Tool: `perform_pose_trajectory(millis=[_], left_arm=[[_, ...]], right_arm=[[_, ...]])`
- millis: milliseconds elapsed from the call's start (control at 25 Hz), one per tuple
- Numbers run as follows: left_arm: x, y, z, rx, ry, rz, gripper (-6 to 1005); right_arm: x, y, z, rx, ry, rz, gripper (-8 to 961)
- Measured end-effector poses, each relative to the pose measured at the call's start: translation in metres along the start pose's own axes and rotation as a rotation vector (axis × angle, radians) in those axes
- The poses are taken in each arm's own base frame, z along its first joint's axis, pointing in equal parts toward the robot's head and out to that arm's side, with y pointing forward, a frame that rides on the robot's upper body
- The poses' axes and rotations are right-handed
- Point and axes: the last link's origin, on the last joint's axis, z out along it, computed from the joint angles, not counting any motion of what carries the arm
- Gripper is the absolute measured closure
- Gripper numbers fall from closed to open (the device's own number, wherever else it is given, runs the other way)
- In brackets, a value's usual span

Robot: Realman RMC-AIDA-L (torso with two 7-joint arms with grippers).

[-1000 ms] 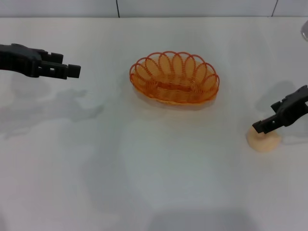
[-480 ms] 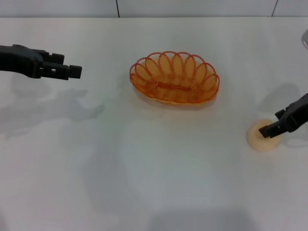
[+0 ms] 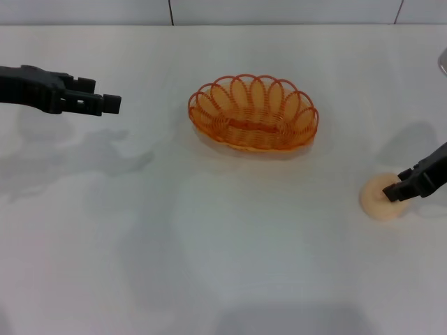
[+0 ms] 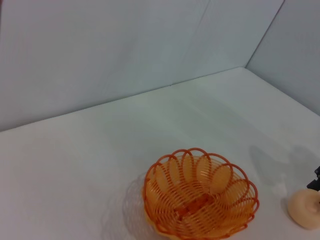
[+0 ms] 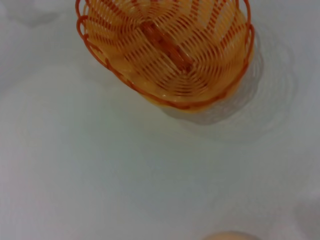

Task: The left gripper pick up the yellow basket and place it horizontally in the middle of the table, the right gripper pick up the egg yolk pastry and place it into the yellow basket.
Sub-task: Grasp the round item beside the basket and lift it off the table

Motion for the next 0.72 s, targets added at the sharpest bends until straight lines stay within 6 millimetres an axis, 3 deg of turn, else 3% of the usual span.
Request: perform_pose_trajectory(millis=[320,720], left_arm=[[-0.0026,-0.0011,0.0002,0.006,0.005,0.001,181],[-0.0039,-0.0021,-0.0009,0.012,0.013,0.001,181]], right_arm=[[-0.0017,-0.0001,-0.0007,0.001,0.011,-0.007,575],[-0.006,0.0031,-0.0016,-0.006,-0.003,-0.026,907]])
